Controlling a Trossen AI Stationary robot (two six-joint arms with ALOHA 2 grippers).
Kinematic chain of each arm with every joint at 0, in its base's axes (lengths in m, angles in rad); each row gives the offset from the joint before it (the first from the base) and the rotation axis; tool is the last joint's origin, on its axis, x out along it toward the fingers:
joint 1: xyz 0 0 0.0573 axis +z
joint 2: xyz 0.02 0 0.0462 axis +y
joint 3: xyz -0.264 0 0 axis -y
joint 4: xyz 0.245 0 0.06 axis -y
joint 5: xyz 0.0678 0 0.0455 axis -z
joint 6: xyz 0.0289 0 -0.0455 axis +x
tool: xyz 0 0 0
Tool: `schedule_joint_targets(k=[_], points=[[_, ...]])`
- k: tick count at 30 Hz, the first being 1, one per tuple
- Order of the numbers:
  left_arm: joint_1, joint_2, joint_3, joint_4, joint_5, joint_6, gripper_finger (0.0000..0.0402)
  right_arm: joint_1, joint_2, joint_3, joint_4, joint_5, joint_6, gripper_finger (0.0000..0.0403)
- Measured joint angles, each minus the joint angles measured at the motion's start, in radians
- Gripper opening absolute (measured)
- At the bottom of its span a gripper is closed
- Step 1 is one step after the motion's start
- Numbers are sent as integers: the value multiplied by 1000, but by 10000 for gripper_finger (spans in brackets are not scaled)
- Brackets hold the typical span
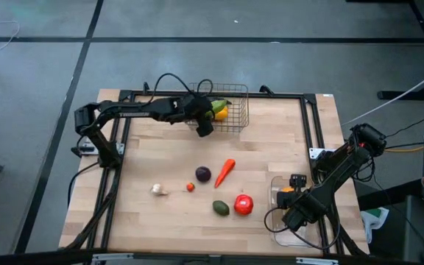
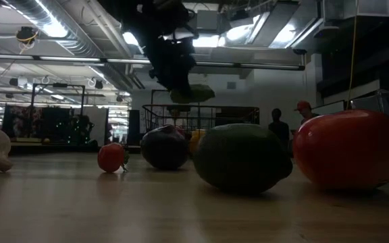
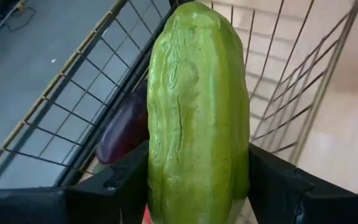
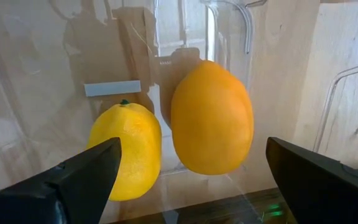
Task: Sort produce into baskets
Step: Put the green chayote into the wire basket
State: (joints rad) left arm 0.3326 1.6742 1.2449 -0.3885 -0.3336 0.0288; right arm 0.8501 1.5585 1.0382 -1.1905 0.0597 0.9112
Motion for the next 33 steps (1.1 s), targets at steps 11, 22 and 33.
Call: schedule_joint_targets(k=[11, 22, 33], points=[[129, 53, 0, 26, 1, 140, 219, 0, 0, 0, 23, 0, 0, 399], [201, 99, 0, 33, 1, 155, 219, 0, 0, 0, 23, 0, 0, 399], [198, 99, 0, 42, 0, 144, 219, 0, 0, 0, 24, 0, 0, 399]])
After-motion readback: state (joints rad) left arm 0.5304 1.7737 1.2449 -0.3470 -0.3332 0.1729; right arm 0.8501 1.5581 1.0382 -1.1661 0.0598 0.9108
